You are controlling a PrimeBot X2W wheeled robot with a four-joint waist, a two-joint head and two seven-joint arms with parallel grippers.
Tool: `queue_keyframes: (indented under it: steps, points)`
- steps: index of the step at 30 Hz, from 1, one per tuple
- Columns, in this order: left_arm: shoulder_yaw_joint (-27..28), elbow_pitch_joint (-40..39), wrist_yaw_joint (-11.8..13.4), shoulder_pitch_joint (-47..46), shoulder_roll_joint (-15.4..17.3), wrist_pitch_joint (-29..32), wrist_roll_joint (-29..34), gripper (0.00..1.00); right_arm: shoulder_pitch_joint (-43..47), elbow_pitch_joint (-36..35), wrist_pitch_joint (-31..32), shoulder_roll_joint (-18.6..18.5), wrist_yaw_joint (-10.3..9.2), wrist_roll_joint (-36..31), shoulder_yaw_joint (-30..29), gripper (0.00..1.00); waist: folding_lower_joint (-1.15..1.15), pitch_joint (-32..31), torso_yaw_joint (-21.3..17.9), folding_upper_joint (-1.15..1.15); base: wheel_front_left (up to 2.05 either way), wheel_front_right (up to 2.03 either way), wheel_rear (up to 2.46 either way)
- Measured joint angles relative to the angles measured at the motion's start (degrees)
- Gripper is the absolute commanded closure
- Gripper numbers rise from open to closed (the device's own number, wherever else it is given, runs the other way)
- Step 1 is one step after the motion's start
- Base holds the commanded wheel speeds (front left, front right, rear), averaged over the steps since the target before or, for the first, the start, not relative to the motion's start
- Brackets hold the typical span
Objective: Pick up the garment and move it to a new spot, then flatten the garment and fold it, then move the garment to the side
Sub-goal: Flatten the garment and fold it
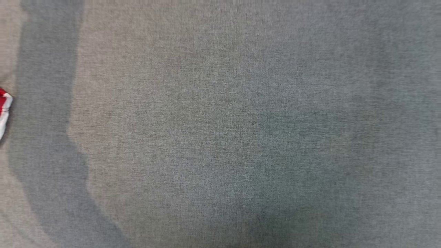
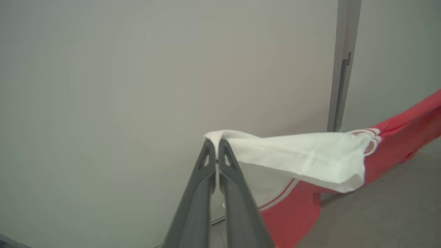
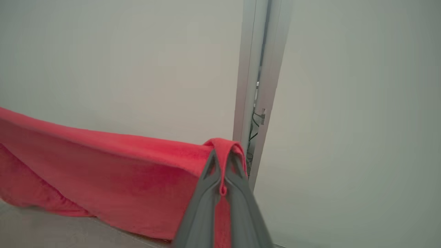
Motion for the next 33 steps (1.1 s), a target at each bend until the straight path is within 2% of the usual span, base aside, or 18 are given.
queue_keyframes:
  steps: [3, 11, 22, 33]
  points:
    - [-4.65, -3.26, 0.00, 3.69, 2.09, 3.43, -4.08, 1.00, 3.44, -1.19, 2.02, -1.34, 0.00, 2.80, 3.67, 1.00, 0.00, -1.98, 0.01, 0.00, 0.00, 0.00, 0.00]
    - [-12.94, -12.47, 0.00, 15.99, 7.28, 16.34, -18.86, 1.00, 14.25, -5.30, 8.73, -4.67, 0.00, 11.90, 12.21, 1.00, 0.00, -9.85, -0.15, 0.00, 0.00, 0.00, 0.00]
    - [-17.84, -21.09, 0.01, 34.61, 13.58, 27.20, -33.84, 1.00, 30.83, -12.95, 23.03, -7.97, 0.00, 26.22, 21.62, 1.00, 0.00, -22.86, -1.38, 0.00, 0.00, 0.00, 0.00]
    - [-19.74, -37.99, 4.98, 52.94, 21.08, 29.32, -43.86, 1.00, 45.69, -20.67, 29.99, -12.29, -0.01, 36.06, 26.85, 1.00, 0.00, -33.65, -2.88, 0.00, 0.00, 0.00, 0.00]
